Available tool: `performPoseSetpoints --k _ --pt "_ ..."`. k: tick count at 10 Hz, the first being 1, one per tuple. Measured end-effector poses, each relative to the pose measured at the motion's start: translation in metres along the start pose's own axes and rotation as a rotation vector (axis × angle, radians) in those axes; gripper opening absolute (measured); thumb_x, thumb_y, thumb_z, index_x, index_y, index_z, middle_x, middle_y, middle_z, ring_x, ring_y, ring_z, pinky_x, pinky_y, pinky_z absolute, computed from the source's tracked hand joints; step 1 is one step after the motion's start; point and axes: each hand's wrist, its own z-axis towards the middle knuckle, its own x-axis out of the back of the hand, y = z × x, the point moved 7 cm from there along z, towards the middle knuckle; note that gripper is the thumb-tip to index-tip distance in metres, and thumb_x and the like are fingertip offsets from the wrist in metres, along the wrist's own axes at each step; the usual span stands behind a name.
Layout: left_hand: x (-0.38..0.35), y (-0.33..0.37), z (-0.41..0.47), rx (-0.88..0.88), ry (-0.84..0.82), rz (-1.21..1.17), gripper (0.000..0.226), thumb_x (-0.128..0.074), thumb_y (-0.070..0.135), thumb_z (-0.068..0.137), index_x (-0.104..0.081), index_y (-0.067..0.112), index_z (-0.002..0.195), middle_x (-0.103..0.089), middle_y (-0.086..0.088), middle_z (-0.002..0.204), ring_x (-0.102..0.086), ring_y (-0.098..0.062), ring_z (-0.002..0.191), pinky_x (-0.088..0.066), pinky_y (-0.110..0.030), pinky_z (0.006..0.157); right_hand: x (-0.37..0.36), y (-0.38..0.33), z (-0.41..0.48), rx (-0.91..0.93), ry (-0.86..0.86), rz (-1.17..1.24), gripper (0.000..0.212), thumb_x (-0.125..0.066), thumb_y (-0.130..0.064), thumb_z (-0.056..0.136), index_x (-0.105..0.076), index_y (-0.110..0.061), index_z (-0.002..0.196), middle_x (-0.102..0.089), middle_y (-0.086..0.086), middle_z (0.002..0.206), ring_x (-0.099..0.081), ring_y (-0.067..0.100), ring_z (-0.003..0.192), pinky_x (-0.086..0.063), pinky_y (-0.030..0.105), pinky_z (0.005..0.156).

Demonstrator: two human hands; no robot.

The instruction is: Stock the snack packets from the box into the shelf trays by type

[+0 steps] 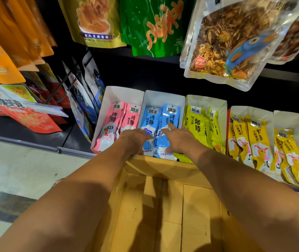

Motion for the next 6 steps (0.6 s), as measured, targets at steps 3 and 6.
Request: performPoseSetpoints --k 3,6 --pt "0.002 0.000 -0.006 -0.018 -0.014 -0.096 0.074 -0.072 0.033 0.094 -0.034 0.035 0.157 -0.031 0.001 0.166 -0.032 -0.026 0.150 -0.037 -0.048 0.118 0.001 -0.002 -0.004 0.006 0.005 0.001 0.099 -0.074 -0.055 0.081 -0.018 -0.030 0.158 -0.007 0.006 0.167 -0.034 0.031 0.146 -0.036 0.044 0.114" --pt "0.014 -0.014 -0.023 -0.003 0.196 -0.149 0.053 -0.064 0.031 0.097 -0.049 0.031 0.148 -0.049 0.002 0.152 -0.044 -0.022 0.138 -0.046 -0.043 0.108 0.014 -0.002 -0.014 -0.002 0.094 0.008 0.089 -0.069 -0.061 0.082 -0.027 -0.031 0.155 -0.027 0.004 0.160 -0.033 0.031 0.142 -0.036 0.047 0.111"
